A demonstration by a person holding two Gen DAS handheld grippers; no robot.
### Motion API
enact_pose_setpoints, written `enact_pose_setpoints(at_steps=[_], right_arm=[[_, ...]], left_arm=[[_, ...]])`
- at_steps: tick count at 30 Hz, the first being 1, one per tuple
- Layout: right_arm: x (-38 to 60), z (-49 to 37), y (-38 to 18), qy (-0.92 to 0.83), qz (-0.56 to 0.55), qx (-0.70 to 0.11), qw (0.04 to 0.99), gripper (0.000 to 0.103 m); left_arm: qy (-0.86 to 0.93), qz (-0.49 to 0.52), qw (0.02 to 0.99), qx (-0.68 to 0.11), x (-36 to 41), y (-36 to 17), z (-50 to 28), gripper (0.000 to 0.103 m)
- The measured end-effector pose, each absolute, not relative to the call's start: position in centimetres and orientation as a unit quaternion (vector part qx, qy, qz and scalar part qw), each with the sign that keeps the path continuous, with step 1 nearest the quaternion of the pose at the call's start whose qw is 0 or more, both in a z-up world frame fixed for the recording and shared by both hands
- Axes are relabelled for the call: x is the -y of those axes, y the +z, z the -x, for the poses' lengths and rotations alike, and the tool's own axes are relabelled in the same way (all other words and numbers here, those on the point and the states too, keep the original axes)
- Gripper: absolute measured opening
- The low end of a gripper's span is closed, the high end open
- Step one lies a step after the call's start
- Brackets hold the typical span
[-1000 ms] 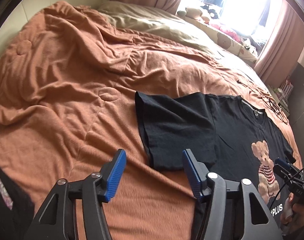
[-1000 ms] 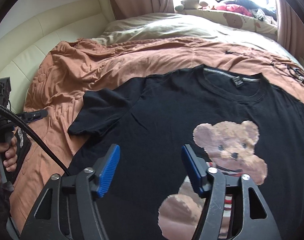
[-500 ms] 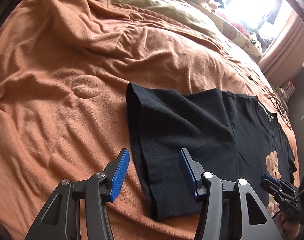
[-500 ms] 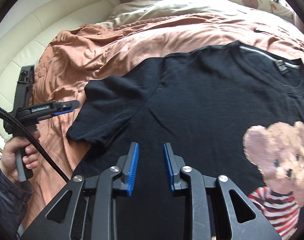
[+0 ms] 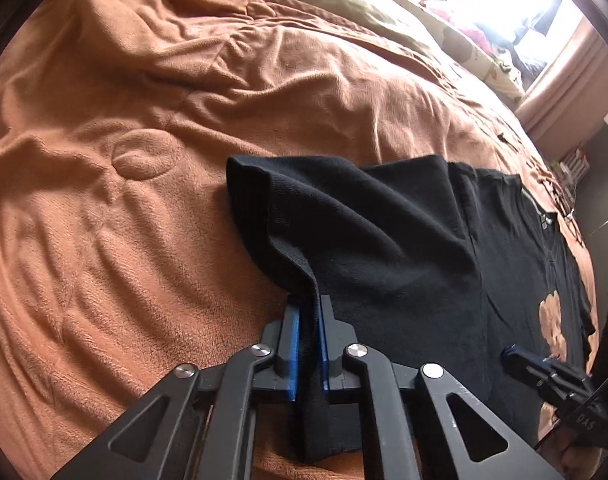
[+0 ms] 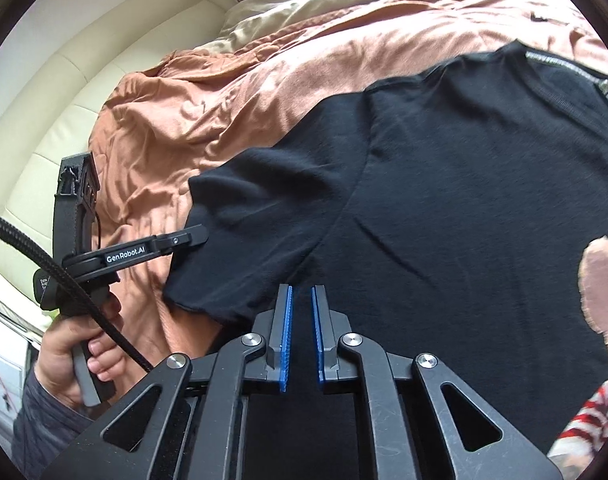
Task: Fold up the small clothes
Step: 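Lift and fold the held sleeve over the shirt body, open left gripper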
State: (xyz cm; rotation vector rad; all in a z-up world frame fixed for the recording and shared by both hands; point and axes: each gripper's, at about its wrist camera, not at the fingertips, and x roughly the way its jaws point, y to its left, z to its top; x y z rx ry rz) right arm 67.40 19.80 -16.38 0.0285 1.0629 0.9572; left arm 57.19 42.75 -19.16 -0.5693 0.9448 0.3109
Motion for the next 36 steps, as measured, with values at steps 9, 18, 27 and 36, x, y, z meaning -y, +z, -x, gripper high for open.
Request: enact_pose_setpoints(at_steps=[9, 18, 27, 36], right_arm=[[-23.0, -66.9, -18.7, 0.447, -0.038, -0.522, 0.726, 0.003], [-19.2, -68.4, -16.6, 0.441, -0.056, -0.527, 0.724, 0.005], [-12.6, -67.7, -13.9, 0.440, -0.045, -0.486, 0.754, 0.061], [-4.8, -67.2, -13.0, 0.426, -0.071, -0.454, 0.780, 0.061]], left_arm=[[0.126, 0.236, 0.872, -0.410, -40.7, -14.1, -57.8, 0.006], [0.092, 0.212, 0.890, -0.394, -36.9, -10.2, -59.3, 0.006], [0.064, 0.190, 0.894, -0.400, -32.2, -9.3, -61.1, 0.006], [0.024, 0.164, 0.891, -0.422, -26.6, -9.6, -63.5, 0.006]])
